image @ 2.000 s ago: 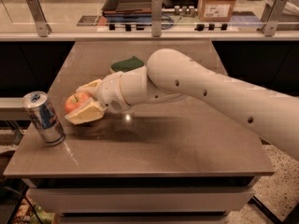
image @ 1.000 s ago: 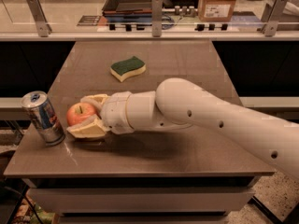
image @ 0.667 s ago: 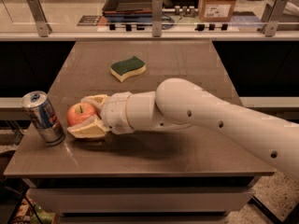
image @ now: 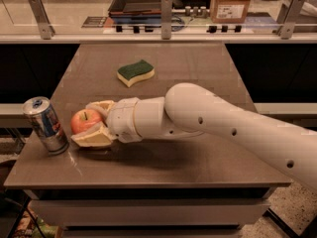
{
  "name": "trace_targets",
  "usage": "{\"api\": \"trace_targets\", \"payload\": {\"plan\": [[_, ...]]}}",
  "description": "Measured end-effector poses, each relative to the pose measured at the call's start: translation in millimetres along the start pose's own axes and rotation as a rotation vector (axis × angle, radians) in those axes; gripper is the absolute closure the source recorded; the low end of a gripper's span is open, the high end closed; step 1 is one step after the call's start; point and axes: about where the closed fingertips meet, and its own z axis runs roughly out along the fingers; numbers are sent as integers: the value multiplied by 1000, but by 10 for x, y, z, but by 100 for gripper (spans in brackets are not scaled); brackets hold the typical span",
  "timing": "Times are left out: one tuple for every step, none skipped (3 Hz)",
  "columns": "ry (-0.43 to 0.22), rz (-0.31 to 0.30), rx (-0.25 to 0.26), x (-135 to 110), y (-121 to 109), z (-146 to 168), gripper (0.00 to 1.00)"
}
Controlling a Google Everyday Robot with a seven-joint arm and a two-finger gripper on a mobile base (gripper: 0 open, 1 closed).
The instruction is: Move apple near redbull can
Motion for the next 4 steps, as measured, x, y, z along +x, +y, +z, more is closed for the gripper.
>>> {"api": "trace_targets", "payload": {"plan": [[0,-2,-3,-10,12,10,36],[0,-5,-5,-21,26,21,12],[0,-7,-8,-29,37,30,0],[0,-7,-8,-30,38,30,0]]}}
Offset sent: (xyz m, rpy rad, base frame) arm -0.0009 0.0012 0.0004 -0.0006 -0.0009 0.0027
